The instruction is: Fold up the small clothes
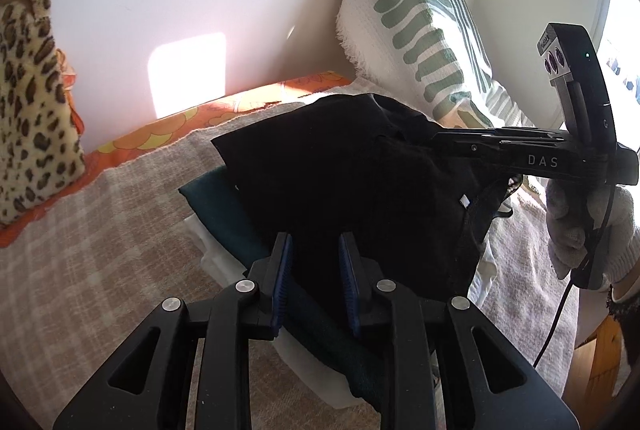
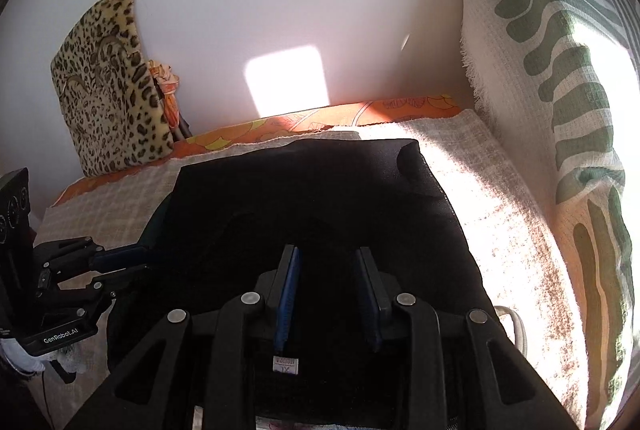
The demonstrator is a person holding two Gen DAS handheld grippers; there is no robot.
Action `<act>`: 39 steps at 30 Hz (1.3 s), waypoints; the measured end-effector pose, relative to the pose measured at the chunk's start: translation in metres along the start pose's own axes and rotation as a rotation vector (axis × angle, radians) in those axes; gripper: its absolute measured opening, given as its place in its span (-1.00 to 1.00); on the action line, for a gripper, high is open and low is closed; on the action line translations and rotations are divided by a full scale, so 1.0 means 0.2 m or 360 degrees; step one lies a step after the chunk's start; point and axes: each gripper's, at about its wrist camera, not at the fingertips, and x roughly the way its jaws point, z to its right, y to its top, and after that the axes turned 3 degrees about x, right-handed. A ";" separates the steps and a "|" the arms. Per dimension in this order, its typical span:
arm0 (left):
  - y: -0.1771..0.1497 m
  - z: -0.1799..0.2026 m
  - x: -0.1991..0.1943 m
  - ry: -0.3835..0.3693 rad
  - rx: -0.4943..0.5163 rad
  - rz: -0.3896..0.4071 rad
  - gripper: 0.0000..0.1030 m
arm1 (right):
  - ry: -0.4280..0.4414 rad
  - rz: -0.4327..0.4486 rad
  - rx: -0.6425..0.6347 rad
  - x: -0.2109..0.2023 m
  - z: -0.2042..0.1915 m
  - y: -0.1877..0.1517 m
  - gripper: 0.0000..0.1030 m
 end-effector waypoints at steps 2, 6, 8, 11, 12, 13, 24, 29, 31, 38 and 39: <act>-0.01 0.01 -0.09 0.0011 -0.0010 0.0021 -0.41 | -0.0009 0.0023 -0.0009 -0.08 -0.04 -0.01 -0.33; -0.03 0.06 -0.29 0.0026 -0.0015 0.0094 -0.11 | -0.0002 0.0065 -0.0018 -0.24 -0.15 -0.03 -0.17; -0.04 0.09 -0.39 0.0041 0.0002 0.0134 0.08 | -0.0002 0.0093 -0.0015 -0.32 -0.20 -0.04 0.12; -0.07 0.14 -0.54 0.0058 0.0036 0.0192 0.29 | 0.0004 0.0133 -0.0006 -0.43 -0.28 -0.07 0.20; -0.08 0.16 -0.59 0.0066 0.0053 0.0209 0.31 | 0.0012 0.0142 -0.0008 -0.46 -0.31 -0.08 0.23; -0.10 0.18 -0.63 0.0077 0.0067 0.0224 0.33 | 0.0013 0.0155 -0.0013 -0.50 -0.34 -0.09 0.26; -0.27 0.25 -1.05 0.0157 0.0119 0.0383 0.58 | -0.0039 0.0269 -0.0048 -0.76 -0.66 -0.29 0.72; -0.38 0.26 -1.19 0.0179 0.0149 0.0419 0.59 | -0.0092 0.0309 -0.0044 -0.83 -0.78 -0.41 0.92; -0.42 0.27 -1.24 0.0208 0.0180 0.0432 0.59 | -0.0116 0.0325 -0.0068 -0.85 -0.84 -0.46 0.96; -0.54 0.34 -1.38 0.0335 0.0237 0.0490 0.99 | -0.0189 0.0401 -0.0114 -0.93 -0.99 -0.58 0.99; -0.56 0.34 -1.39 0.0328 0.0236 0.0487 0.99 | -0.0197 0.0416 -0.0112 -0.93 -1.01 -0.59 0.99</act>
